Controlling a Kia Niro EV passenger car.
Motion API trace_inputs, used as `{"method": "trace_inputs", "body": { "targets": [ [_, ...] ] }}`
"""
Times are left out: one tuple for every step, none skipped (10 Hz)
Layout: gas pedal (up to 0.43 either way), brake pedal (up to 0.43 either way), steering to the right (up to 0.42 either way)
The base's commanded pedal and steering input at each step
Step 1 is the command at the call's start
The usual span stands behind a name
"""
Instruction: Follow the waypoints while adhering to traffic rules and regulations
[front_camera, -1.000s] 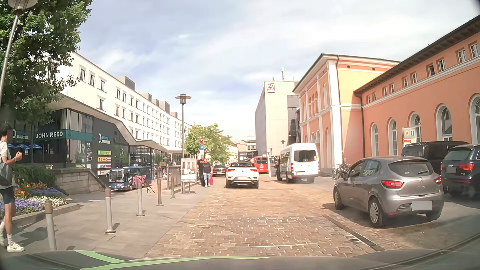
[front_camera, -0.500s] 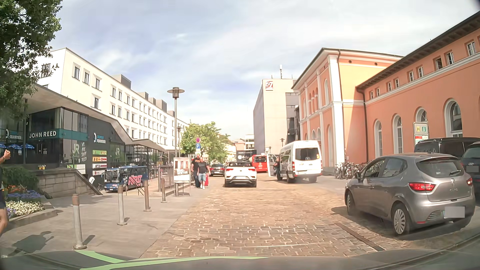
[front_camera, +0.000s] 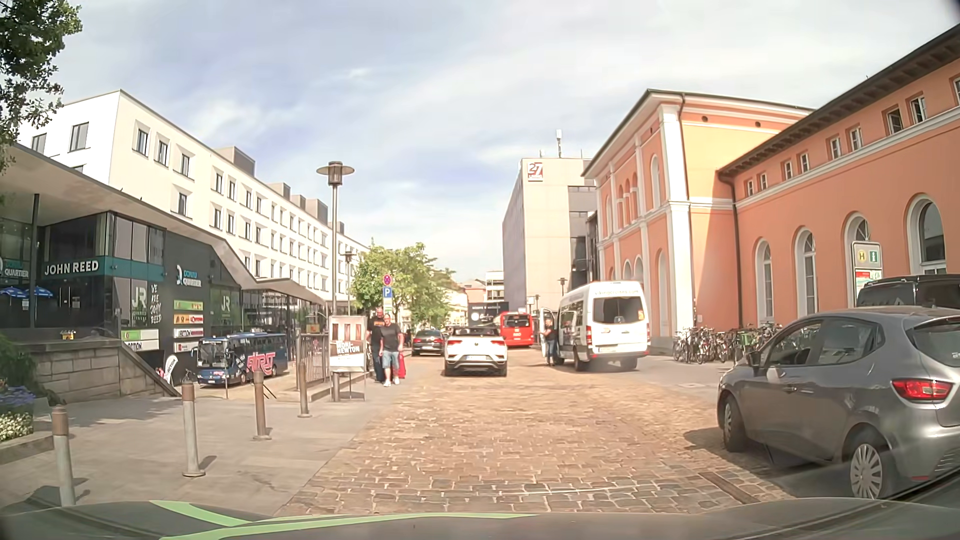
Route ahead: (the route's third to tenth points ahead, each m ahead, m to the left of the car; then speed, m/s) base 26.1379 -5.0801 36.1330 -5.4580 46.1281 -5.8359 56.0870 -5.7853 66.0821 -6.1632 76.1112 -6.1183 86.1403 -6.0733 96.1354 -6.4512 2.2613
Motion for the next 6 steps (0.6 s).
{"method": "trace_inputs", "body": {
  "targets": [
    [0.000, 0.000, 0.022],
    [0.000, 0.000, 0.020],
    [0.000, 0.000, 0.023],
    [0.000, 0.000, 0.023],
    [0.000, 0.000, 0.023],
    [0.000, 0.000, 0.023]
  ]
}}
